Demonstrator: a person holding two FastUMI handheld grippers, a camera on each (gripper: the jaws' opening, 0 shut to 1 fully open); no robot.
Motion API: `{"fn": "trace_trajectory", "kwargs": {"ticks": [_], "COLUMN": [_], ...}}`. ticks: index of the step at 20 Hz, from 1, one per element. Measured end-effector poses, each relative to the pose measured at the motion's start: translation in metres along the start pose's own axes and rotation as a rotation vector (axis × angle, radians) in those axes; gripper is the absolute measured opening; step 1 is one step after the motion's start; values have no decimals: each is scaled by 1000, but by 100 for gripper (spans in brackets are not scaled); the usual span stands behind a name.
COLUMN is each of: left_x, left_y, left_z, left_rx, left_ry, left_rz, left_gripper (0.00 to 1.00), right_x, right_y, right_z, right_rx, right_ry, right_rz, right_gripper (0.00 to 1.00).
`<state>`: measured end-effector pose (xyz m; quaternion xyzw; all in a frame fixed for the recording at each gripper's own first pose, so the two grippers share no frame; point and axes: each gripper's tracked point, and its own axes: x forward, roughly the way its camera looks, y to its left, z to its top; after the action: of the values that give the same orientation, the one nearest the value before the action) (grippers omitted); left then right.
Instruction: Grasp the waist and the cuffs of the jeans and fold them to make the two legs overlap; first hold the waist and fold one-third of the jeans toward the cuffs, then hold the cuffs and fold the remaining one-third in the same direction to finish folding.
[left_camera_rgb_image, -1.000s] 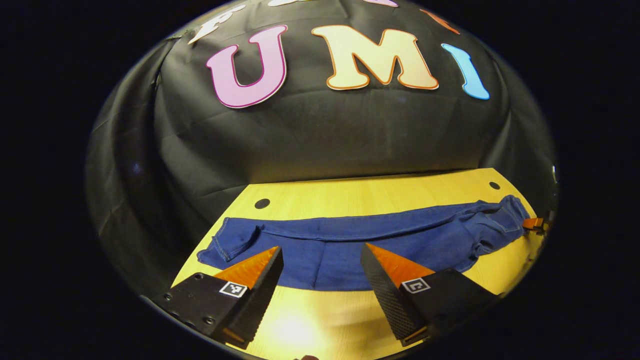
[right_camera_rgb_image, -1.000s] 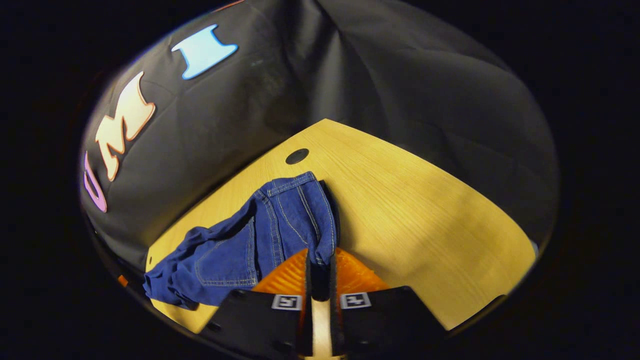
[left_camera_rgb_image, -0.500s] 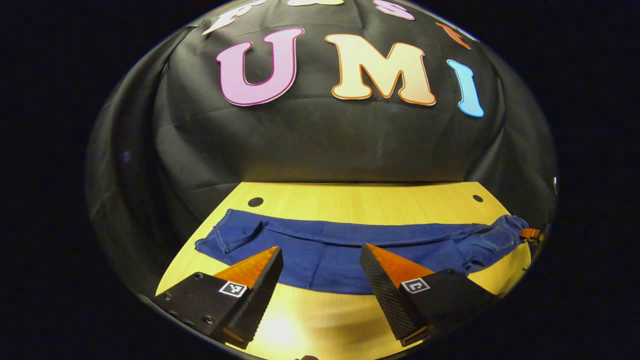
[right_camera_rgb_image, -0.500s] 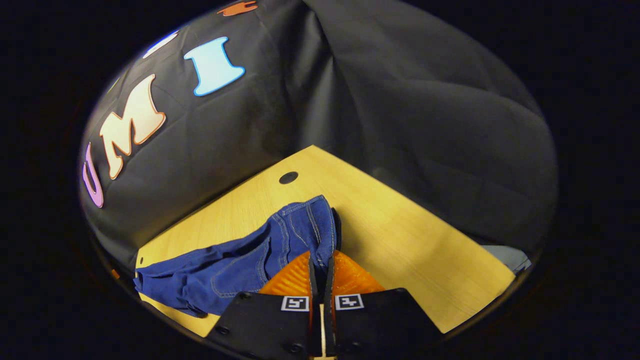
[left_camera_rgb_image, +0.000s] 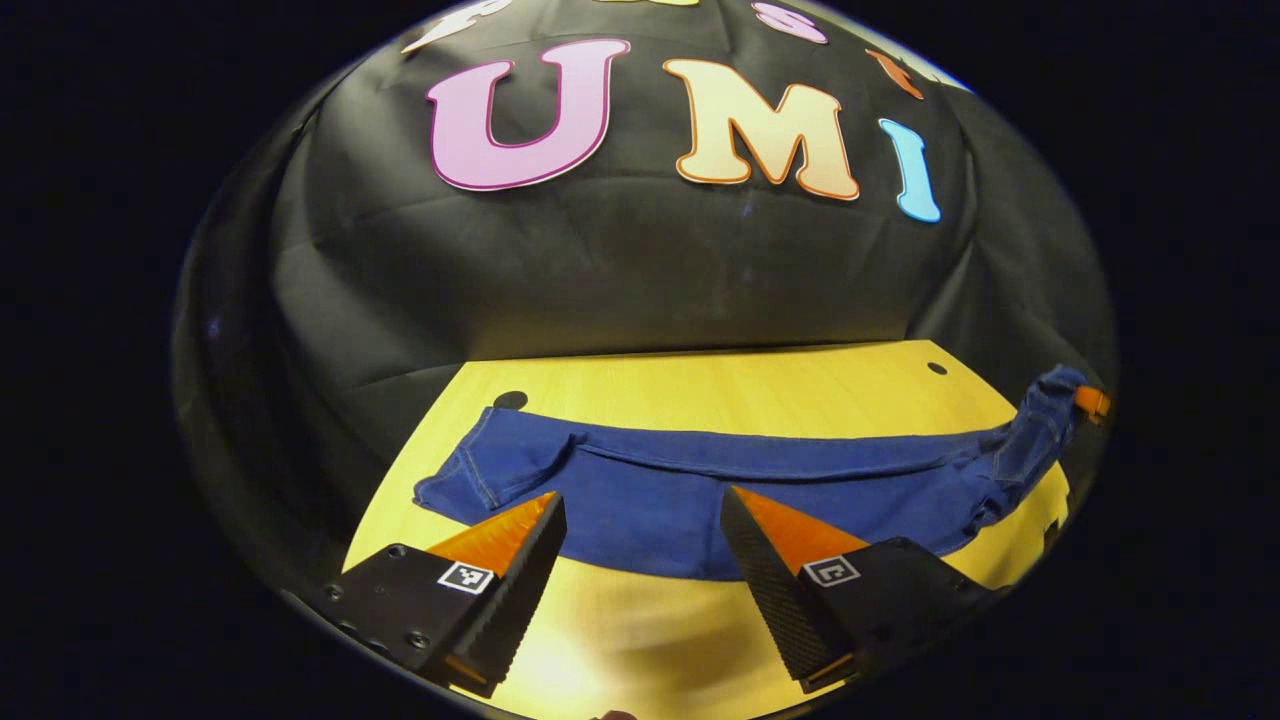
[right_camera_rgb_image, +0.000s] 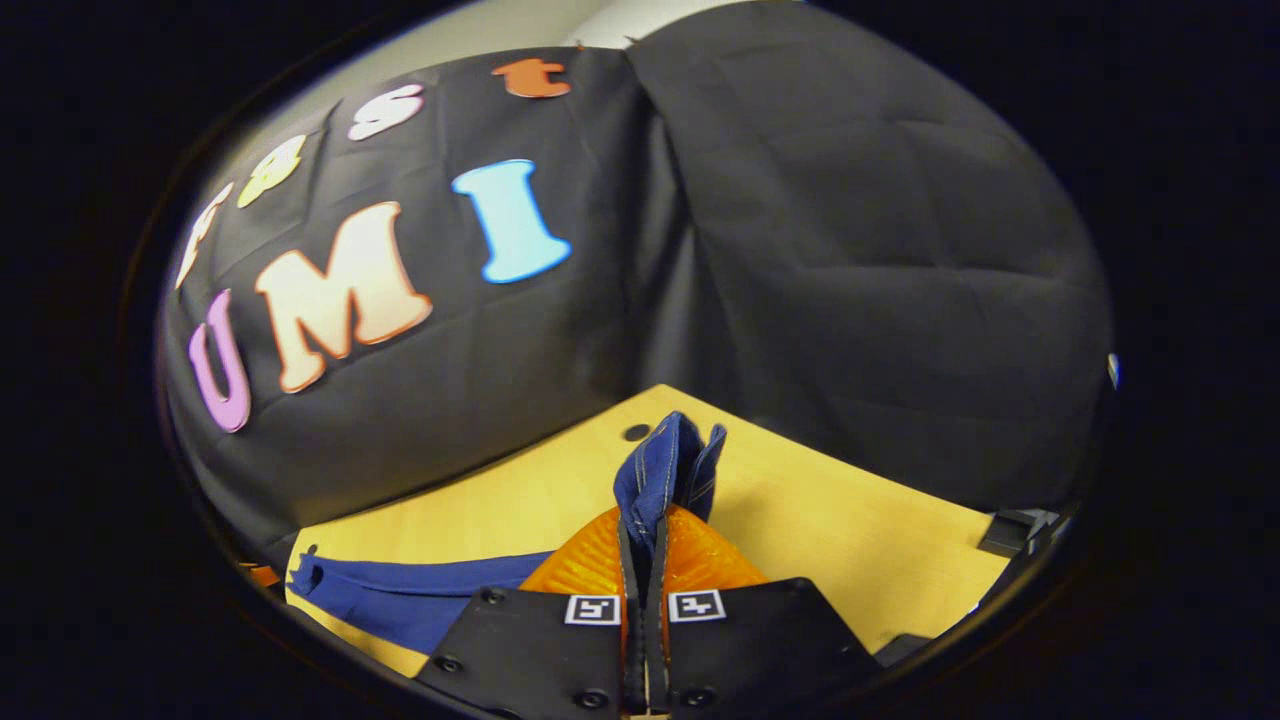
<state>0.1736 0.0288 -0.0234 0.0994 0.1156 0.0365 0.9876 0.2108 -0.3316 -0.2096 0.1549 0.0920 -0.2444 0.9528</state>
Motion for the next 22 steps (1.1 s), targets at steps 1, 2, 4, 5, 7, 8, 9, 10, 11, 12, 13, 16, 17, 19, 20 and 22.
{"fn": "trace_trajectory", "kwargs": {"ticks": [1, 2, 4, 5, 7, 8, 9, 10, 11, 12, 13, 16, 17, 19, 20, 22], "left_x": [2, 6, 14, 17, 25, 30, 33, 36, 39, 44, 49, 67, 72, 81, 86, 95], "left_y": [10, 20, 43, 52, 68, 75, 82, 89, 96, 103, 110, 140, 150, 168, 178, 197], "left_z": [-2, -3, -3, -7, -12, -14, -17, -19, -21, -24, -29, -46, -49, -57, -57, -58], "left_rx": [4, 7, 6, 3, -10, -20, -29, -35, -43, -52, -63, -50, -41, -27, -12, 20], "left_ry": [-1, -7, -17, -15, -15, -17, -20, -25, -31, -33, -33, 3, 7, 25, 30, 31], "left_rz": [-11, -17, -23, -22, -25, -27, -28, -22, -18, -13, -12, 18, 27, 39, 52, 78], "left_gripper": [96, 96, 96, 95, 96, 96, 96, 96, 96, 96, 96, 96, 96, 96, 96, 96], "right_x": [1, 0, -9, -11, -9, -7, -5, -7, -4, -3, -1, 5, 10, 8, 10, 9], "right_y": [18, 38, 75, 92, 131, 141, 158, 182, 194, 209, 217, 202, 203, 201, 204, 203], "right_z": [-1, -1, -5, -11, -41, -57, -79, -102, -125, -151, -179, -238, -228, -240, -241, -240], "right_rx": [-7, -7, 4, 11, 13, 13, 15, 9, -5, -36, -78, -253, -275, -292, -287, -286], "right_ry": [-7, -11, -4, 5, 50, 82, 120, 168, 222, 276, 339, 492, 462, 474, 475, 484], "right_rz": [49, 104, 220, 278, 387, 438, 491, 541, 571, 586, 583, 527, 524, 532, 538, 542], "right_gripper": [4, 4, 3, 3, 3, 3, 3, 3, 3, 3, 3, 4, 3, 0, 3, 0]}}
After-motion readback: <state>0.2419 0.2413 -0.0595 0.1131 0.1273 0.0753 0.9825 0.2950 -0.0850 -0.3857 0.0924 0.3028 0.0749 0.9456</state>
